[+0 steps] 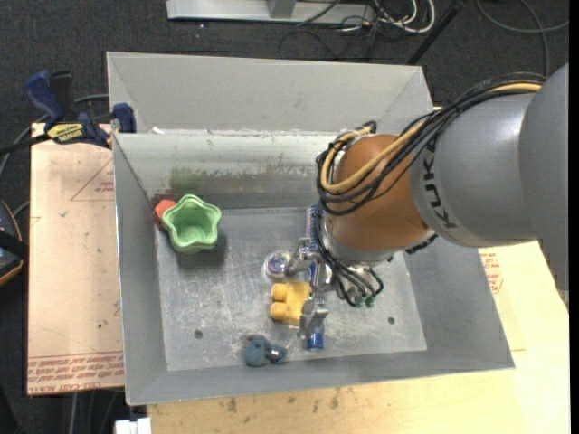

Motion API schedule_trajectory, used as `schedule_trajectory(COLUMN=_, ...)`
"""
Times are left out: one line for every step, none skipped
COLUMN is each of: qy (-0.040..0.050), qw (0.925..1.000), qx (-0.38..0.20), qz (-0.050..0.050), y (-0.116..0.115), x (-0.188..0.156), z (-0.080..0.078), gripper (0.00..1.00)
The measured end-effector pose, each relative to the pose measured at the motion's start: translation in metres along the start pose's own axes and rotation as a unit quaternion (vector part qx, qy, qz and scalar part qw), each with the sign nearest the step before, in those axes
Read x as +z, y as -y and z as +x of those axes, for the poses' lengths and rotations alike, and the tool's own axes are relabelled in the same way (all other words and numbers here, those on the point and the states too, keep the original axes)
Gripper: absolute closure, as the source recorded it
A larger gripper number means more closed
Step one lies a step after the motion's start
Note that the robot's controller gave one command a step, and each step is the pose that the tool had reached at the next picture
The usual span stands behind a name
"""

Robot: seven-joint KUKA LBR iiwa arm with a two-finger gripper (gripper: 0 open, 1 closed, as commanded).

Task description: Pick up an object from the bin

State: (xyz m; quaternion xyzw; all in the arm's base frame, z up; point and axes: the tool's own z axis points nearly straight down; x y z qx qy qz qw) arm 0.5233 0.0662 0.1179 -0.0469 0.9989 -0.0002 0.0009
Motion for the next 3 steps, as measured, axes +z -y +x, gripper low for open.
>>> schedule_trajectory(qy=-0.0002, qw=0.9944, qx=-0.106, qz=-0.001, y=0.003, x=0.045, z=-0.034, gripper=0.00)
schedule_trajectory(qy=0.0054, qw=0.9944, qx=-0.105, qz=-0.002, y=0.003, x=0.042, z=-0.037, gripper=1.00)
schedule_trajectory(qy=0.0053, qw=0.9921, qx=-0.125, qz=0.000, y=0.005, x=-0.135, z=-0.038, gripper=1.00)
